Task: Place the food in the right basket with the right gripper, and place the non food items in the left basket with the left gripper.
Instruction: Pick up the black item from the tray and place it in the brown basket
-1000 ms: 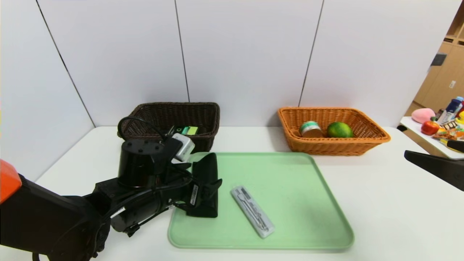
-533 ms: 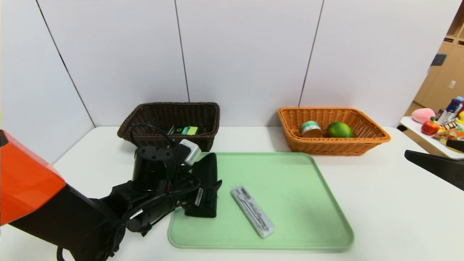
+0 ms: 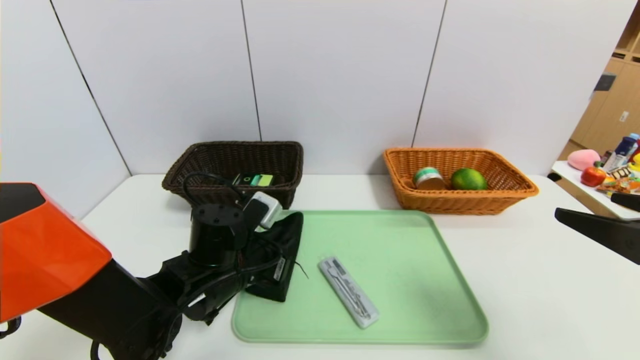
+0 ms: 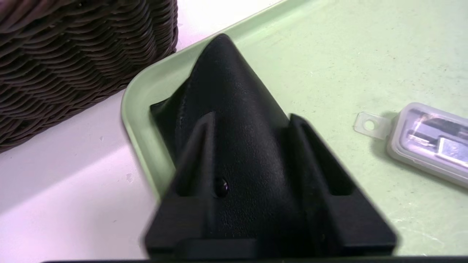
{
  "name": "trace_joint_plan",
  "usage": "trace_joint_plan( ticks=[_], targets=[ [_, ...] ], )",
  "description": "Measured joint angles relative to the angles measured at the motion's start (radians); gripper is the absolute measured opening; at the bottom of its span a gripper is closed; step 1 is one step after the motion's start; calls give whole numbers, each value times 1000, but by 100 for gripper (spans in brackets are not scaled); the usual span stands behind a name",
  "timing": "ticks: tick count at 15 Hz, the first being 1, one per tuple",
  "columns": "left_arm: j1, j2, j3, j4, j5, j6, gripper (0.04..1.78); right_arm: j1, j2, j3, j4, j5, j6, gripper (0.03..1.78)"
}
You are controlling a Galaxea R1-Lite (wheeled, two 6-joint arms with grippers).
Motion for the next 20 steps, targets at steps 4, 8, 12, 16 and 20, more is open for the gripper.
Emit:
trace_joint_plan(
  ticks=[4, 8, 12, 16, 20],
  targets=[
    [-11, -39, -16, 11, -3, -8, 4, 0, 0, 1, 8, 0, 0, 170],
    [-11, -114, -40, 28, -2, -9, 4, -1, 1, 13, 2, 0, 0, 171],
    [-11, -206, -77, 196, -13, -10, 4, -2, 1, 22, 1, 0, 0, 171],
    [-20, -312, -261, 583, -38, -15, 4, -2, 1, 33, 4, 0, 1, 171],
    [-48, -356, -403, 855, -36, -23, 5, -7, -1, 46, 1, 0, 1, 171]
  ],
)
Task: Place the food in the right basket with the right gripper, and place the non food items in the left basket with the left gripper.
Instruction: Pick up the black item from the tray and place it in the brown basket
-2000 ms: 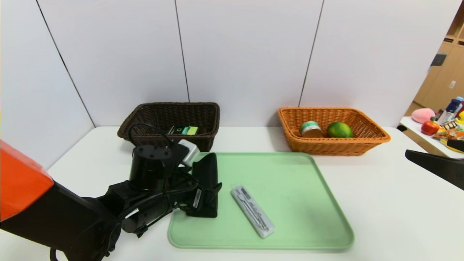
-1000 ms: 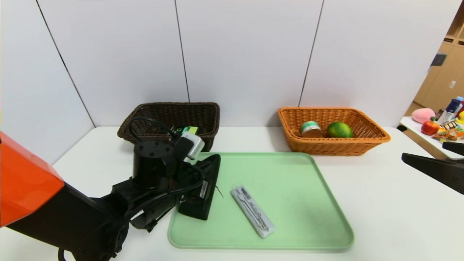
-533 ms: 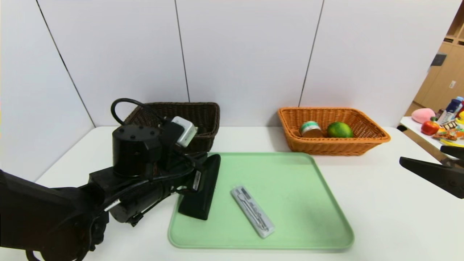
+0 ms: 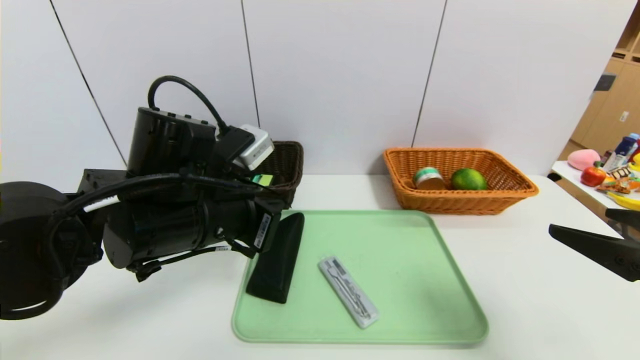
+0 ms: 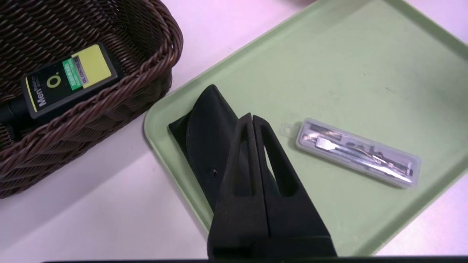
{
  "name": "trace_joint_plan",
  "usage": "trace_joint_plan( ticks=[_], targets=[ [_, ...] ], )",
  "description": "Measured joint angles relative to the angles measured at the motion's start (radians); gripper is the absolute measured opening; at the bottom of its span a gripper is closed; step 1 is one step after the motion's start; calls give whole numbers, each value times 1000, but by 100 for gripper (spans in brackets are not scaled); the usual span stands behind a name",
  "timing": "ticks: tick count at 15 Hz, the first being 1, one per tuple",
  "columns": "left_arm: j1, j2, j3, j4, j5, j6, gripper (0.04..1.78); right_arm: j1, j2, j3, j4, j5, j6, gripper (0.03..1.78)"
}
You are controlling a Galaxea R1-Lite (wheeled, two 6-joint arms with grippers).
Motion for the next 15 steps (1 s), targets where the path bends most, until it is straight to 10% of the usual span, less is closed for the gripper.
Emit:
trace_joint_plan(
  ticks=[6, 15],
  targets=[
    [-44, -22, -19, 46, 15, -46, 95, -2, -2, 7, 0, 0, 0, 171],
    [-46, 100, -115, 314, 17, -37, 147, 0, -7, 25, -2, 0, -1, 171]
  ],
)
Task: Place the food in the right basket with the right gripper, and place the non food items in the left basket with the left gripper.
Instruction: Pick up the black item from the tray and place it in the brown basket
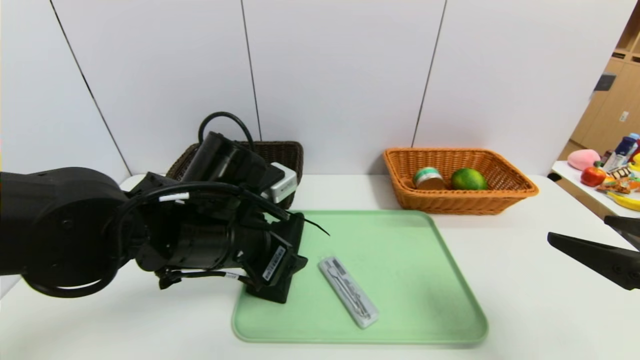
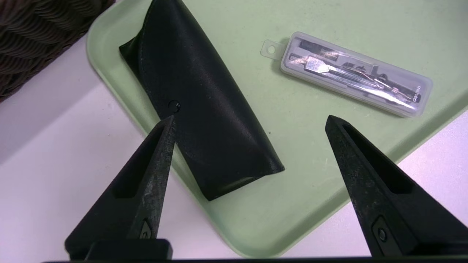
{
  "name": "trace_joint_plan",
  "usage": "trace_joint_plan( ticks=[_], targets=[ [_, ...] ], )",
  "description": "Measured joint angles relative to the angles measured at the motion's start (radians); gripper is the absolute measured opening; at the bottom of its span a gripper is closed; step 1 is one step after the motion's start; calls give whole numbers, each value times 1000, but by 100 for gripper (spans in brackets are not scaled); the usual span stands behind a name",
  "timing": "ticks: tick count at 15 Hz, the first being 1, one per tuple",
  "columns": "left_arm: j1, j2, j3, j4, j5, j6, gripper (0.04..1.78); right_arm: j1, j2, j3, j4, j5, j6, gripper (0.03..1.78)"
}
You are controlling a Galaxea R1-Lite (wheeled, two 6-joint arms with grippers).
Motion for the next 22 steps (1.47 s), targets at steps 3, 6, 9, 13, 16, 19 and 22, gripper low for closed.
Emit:
trace_joint_plan(
  ticks=[3, 6, 9, 13, 16, 19, 22],
  targets=[
    [0, 81, -52, 6, 0, -1, 154, 1, -6, -3, 0, 1, -3, 171],
    [13, 145, -63, 6, 1, 1, 159, 2, -13, -8, -1, 4, -3, 171],
    [34, 183, -67, 3, 6, 13, 163, 4, -20, -8, -1, 7, -2, 171],
    [56, 216, -70, 2, 20, 18, 166, 9, -21, -7, -1, 13, -2, 171],
    [59, 230, -66, -26, 15, 16, 167, 9, -22, -4, -1, 20, -2, 171],
    [59, 238, -61, -36, 8, 19, 144, 10, -21, -2, -1, 22, -2, 171],
    [59, 239, -62, -38, 8, 18, 108, 10, -21, -3, -1, 22, -1, 171]
  ],
)
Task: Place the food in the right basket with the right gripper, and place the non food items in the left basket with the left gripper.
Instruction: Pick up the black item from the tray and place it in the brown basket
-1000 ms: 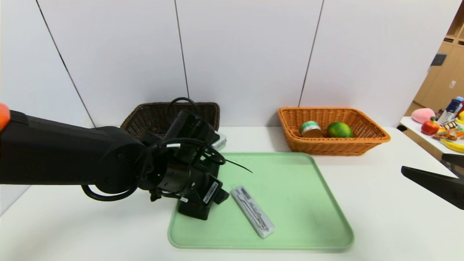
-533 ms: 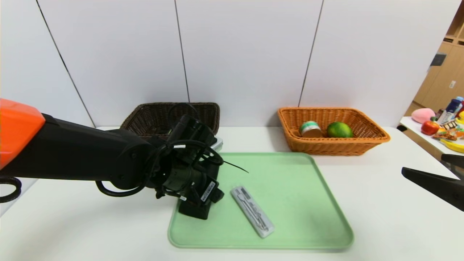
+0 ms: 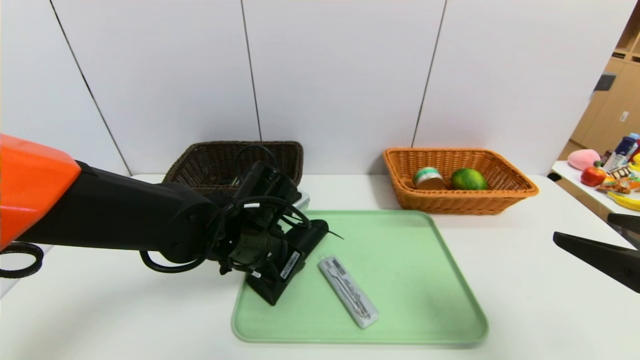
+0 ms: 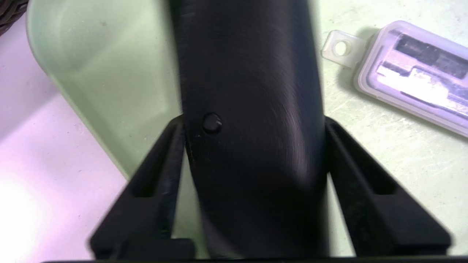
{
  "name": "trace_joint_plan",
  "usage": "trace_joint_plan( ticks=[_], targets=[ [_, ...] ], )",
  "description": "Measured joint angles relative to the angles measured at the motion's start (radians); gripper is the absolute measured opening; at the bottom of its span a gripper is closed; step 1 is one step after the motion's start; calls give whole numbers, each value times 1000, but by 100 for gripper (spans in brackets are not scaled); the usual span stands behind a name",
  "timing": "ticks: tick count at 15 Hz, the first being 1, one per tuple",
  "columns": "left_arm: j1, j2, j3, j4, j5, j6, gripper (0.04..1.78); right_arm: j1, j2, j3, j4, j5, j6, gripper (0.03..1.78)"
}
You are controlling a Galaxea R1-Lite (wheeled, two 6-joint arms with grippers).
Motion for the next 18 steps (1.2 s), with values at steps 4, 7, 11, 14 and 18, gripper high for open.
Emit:
trace_joint_plan(
  ticks=[4, 7, 11, 14, 18],
  targets=[
    [-2, -8, 2, 0, 1, -1, 69, 0, 1, 0, 0, 3, 0, 171],
    [-5, -38, 3, 3, 0, -1, 51, 0, 3, 4, 2, 4, 0, 171],
    [-2, -127, -58, -42, -1, 2, 43, 1, 4, 6, 11, 4, -2, 171],
    [50, -200, -143, -96, -29, -8, 41, 2, 6, 16, 7, 4, -13, 171],
    [231, -239, -246, -75, -91, 8, 40, 1, 10, 33, 2, 4, -24, 171]
  ],
)
